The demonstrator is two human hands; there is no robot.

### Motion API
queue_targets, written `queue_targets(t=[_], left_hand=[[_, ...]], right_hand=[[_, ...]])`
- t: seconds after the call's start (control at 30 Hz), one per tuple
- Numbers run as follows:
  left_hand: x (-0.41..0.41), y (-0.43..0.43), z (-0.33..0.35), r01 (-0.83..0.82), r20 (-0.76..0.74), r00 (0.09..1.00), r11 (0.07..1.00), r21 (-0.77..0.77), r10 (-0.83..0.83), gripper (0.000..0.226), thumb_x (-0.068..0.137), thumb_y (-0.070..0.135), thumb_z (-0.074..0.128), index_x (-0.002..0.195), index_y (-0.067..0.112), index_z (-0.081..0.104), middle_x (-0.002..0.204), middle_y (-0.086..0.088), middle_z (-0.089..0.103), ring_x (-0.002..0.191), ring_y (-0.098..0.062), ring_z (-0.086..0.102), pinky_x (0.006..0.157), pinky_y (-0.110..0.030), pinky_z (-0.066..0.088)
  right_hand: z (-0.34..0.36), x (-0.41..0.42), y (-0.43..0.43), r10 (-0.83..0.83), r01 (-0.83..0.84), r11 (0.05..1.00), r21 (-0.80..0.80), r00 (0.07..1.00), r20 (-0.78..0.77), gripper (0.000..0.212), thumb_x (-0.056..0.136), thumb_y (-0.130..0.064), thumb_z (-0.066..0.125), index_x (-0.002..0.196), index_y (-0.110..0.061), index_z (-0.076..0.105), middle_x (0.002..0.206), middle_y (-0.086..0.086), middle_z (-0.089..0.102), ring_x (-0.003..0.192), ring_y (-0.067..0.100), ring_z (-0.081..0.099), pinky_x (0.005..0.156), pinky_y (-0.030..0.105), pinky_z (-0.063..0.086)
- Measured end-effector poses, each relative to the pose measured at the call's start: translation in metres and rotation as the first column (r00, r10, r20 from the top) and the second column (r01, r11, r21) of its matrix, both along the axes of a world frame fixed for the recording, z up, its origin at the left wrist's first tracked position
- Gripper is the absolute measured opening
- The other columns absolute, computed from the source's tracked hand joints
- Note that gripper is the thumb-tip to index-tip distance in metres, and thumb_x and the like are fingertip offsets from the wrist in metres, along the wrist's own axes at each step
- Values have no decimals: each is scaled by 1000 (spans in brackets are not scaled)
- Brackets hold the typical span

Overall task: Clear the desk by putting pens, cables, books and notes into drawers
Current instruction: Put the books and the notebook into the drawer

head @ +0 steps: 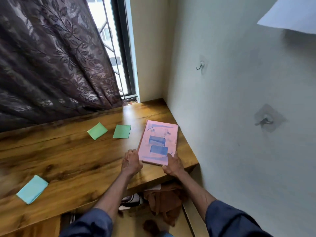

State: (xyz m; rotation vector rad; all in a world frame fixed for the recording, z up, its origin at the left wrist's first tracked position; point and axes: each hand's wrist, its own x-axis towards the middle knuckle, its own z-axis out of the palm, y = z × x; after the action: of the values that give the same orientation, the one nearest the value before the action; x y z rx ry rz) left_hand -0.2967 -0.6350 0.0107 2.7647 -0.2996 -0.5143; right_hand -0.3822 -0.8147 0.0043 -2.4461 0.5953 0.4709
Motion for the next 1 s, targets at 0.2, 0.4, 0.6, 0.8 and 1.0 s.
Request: queue_targets(t=[0.2,0.4,0.6,0.8,1.0], left_hand=[[22,-33,-30,-87,-139,987,996,-16,84,66,93,32,59,148,6,32,147,-18,41,137,-34,39,111,-41,41],[43,-46,-33,-315,-225,924,949,5,308,75,84,47,72,139,8,41,142,-20,44,135,-37,41,103,-43,45],[56,-33,-37,-410,-406,858,895,-175,314,44,92,39,68,128,15,67,129,-9,69,116,-32,65,98,-41,55],[50,-30,-34,-579,-622,726,750,-321,294,35,95,27,70,126,10,65,118,-8,73,85,-17,70,57,-24,57],[33,0,-16,-663,-719,663,610,-433,210,37,85,29,80,112,5,72,97,-6,79,59,-7,67,42,-17,45]], right_hand=[[-32,18,0,-99,100,995,-29,995,24,56,95,-33,56,146,-16,42,146,15,36,135,29,40,112,33,40],[-33,38,-10,-156,156,987,-30,988,0,46,93,-27,60,137,-13,54,138,13,47,128,27,48,101,34,49],[-33,44,-34,-200,200,980,10,978,60,31,89,-15,61,119,-10,72,124,9,68,113,25,61,91,30,56],[-39,34,-35,-263,255,964,77,955,136,26,91,-17,63,117,-13,64,125,6,65,116,24,60,94,35,57],[-40,15,-44,-700,595,629,500,714,31,48,83,-36,78,122,-18,58,122,4,66,105,19,63,85,32,54]])
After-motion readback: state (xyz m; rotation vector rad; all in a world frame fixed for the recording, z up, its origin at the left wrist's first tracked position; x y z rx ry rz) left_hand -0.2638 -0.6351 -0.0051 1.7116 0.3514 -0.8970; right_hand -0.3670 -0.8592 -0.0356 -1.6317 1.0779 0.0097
